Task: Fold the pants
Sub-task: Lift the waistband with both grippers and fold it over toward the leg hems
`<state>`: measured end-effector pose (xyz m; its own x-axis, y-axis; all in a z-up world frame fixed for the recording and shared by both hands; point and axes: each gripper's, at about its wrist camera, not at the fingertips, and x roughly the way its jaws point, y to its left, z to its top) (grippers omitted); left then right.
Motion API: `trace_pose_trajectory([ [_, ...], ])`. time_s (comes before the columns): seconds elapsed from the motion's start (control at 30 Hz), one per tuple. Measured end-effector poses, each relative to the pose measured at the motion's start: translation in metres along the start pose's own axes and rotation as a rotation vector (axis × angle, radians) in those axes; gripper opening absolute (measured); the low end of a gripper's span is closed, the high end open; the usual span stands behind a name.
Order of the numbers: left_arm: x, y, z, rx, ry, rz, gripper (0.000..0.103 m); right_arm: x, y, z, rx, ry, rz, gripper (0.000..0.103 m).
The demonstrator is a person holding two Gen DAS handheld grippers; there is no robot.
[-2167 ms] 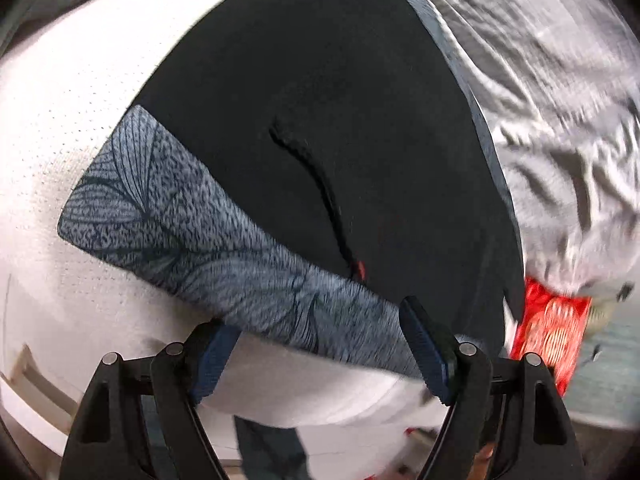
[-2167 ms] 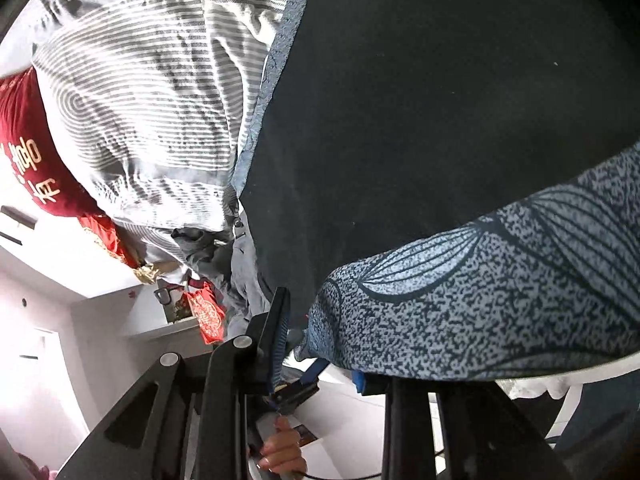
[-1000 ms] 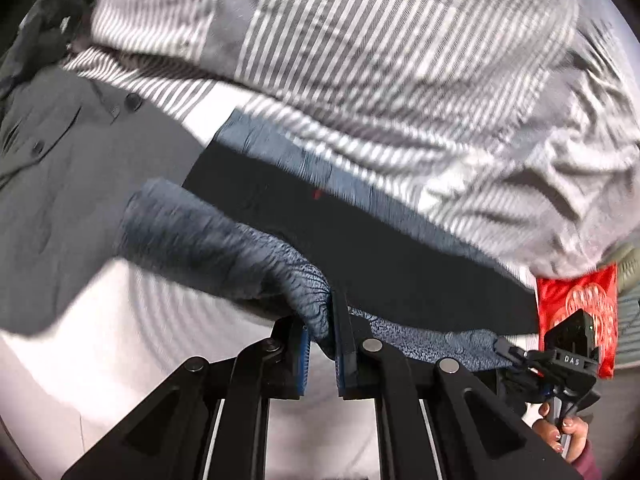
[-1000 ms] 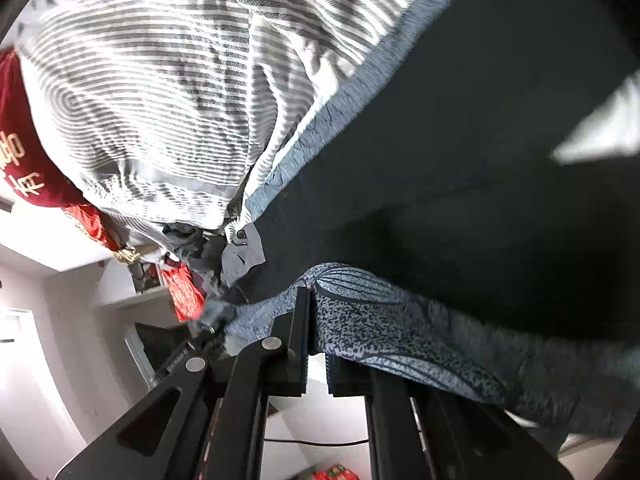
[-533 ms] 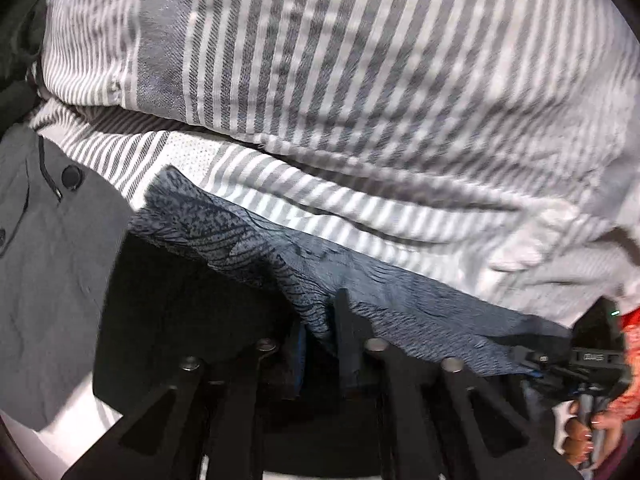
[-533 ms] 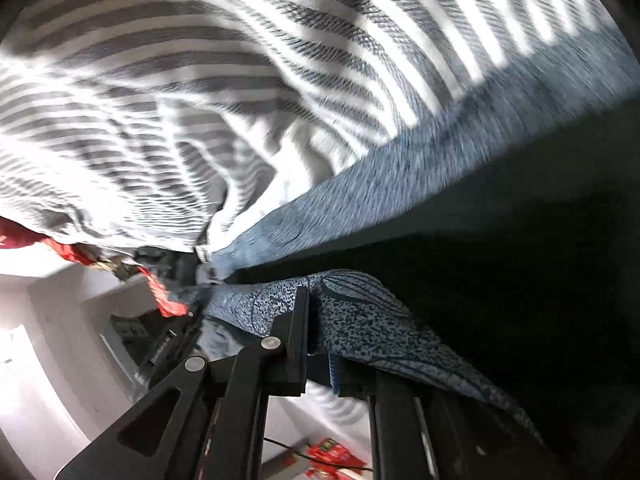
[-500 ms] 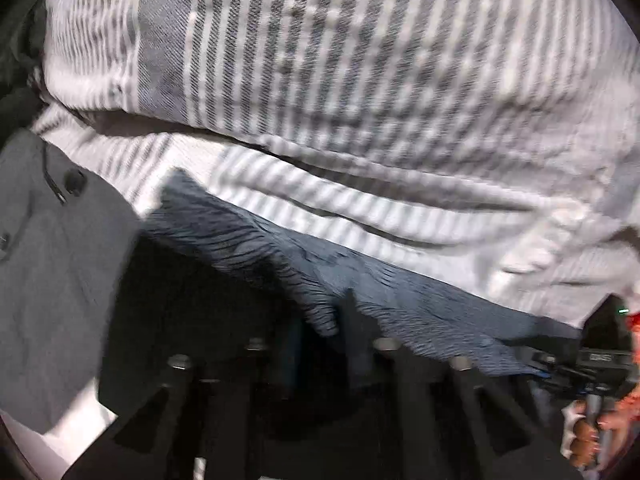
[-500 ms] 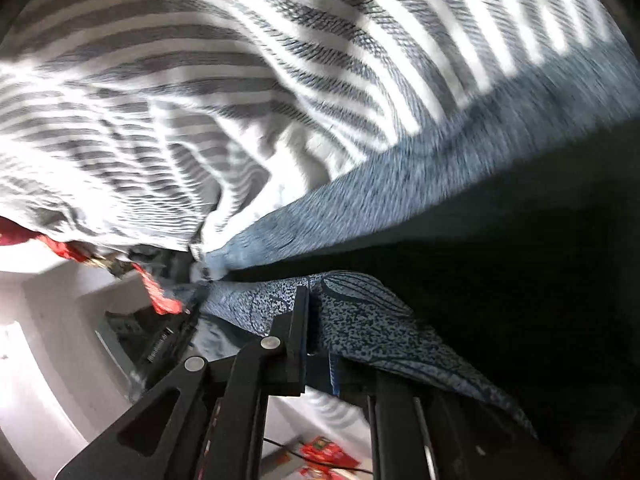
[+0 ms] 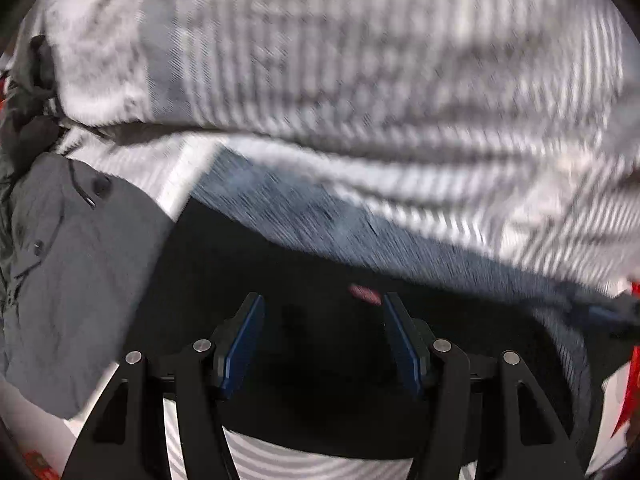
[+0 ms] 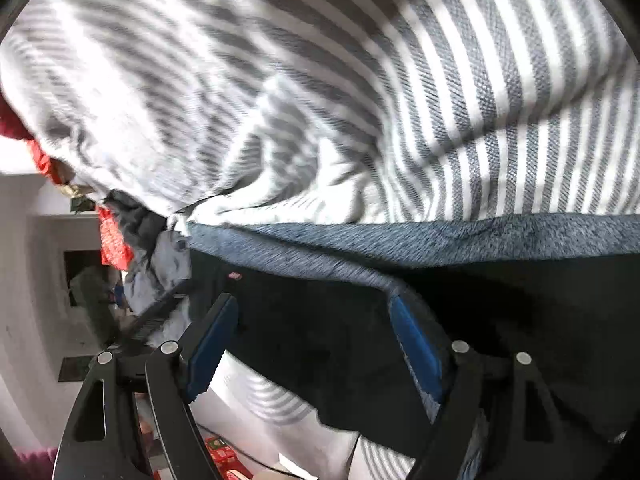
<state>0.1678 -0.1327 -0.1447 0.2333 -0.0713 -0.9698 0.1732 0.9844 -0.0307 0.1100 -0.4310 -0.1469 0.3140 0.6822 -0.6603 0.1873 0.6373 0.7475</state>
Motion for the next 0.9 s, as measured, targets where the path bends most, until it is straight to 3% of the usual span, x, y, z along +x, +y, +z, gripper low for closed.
trace_pose_trajectory([
  [0.13,0.024,-0.031,-0.021,0.058,0.034,0.041,0.062,0.016,-0.003,-0.027,-0.012,0.064,0.031,0.079],
  [0.23,0.037,-0.043,-0.028,0.093,0.019,0.12,0.063,0.039,-0.024,-0.035,-0.003,0.118,-0.094,0.077],
  [0.27,0.038,-0.046,-0.029,0.098,0.016,0.128,0.064,0.043,-0.037,-0.033,0.007,0.113,-0.164,0.074],
  [0.33,0.037,-0.05,-0.029,0.121,0.018,0.143,0.064,0.039,-0.055,-0.03,0.044,0.092,-0.175,0.05],
  [0.4,0.034,-0.053,-0.028,0.141,0.025,0.146,0.064,0.021,-0.059,-0.032,0.089,0.042,-0.126,0.05],
  [0.47,0.03,-0.059,-0.03,0.167,0.039,0.147,0.064,0.0,-0.055,-0.041,0.066,-0.002,-0.149,0.053],
  [0.53,0.02,-0.067,-0.035,0.196,0.049,0.128,0.064,-0.022,-0.053,-0.051,0.056,-0.039,-0.168,0.067],
  [0.57,0.013,-0.076,-0.04,0.22,0.048,0.105,0.064,-0.033,-0.052,-0.06,0.063,-0.061,-0.171,0.069],
  [0.73,-0.014,-0.132,-0.075,0.374,0.034,-0.014,0.064,-0.089,-0.064,-0.131,0.201,-0.187,-0.189,0.07],
  [0.9,-0.031,-0.187,-0.122,0.492,0.045,-0.141,0.064,-0.137,-0.105,-0.234,0.369,-0.302,-0.232,0.07],
])
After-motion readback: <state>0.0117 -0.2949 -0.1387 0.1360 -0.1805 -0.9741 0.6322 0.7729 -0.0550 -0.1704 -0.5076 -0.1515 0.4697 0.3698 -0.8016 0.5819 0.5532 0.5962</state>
